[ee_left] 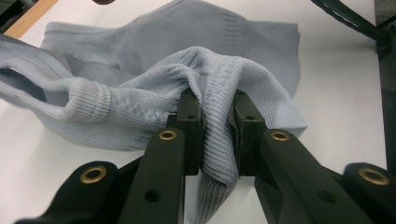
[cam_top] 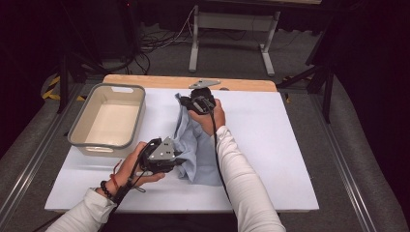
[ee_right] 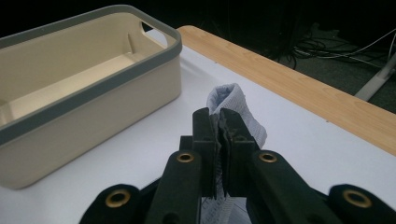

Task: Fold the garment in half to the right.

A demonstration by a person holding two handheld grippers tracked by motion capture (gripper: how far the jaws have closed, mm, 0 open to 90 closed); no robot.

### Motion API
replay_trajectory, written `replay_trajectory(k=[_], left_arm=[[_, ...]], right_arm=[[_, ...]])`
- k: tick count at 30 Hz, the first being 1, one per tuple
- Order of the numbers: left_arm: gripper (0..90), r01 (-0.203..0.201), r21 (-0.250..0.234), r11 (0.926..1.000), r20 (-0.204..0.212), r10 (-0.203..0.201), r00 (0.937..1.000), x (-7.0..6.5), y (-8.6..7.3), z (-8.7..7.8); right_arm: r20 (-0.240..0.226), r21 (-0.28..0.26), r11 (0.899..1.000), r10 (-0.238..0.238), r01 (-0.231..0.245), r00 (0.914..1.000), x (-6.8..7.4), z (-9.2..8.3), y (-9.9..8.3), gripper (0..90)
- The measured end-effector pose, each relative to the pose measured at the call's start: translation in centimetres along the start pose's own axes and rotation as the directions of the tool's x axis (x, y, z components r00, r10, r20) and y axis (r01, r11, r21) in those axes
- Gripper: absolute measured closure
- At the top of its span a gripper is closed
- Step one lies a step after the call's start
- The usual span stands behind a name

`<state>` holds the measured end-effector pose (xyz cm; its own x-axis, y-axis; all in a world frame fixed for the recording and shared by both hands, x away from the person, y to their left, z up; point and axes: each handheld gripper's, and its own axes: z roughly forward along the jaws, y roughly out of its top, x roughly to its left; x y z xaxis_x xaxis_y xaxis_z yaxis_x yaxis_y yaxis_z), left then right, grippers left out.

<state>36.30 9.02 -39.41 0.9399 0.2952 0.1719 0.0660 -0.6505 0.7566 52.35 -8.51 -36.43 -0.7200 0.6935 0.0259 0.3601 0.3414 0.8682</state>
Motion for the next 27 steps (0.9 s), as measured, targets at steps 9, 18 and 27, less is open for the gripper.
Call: replay_trajectory(k=[9, 18, 27], left_arm=[[76.2, 0.002, -0.071, 0.9974, 0.019, -0.001, 0.9998, -0.9, 1.1, 2.5], [72.7, 0.024, -0.098, 0.9948, 0.043, -0.02, 0.9989, -1.8, 1.9, 5.4], [70.0, 0.044, -0.113, 0.9926, 0.063, -0.037, 0.9973, -2.5, 2.0, 7.5]], right_arm=[[0.037, -0.006, 0.999, 0.034, -0.034, 0.9987, -3.0, -2.6, -2.3, 86.0], [0.102, 0.023, 0.999, 0.033, -0.036, 0.9942, -5.3, -4.2, -4.5, 84.1], [0.141, 0.018, 0.998, 0.062, -0.065, 0.9881, -6.6, -5.6, -6.2, 79.0]])
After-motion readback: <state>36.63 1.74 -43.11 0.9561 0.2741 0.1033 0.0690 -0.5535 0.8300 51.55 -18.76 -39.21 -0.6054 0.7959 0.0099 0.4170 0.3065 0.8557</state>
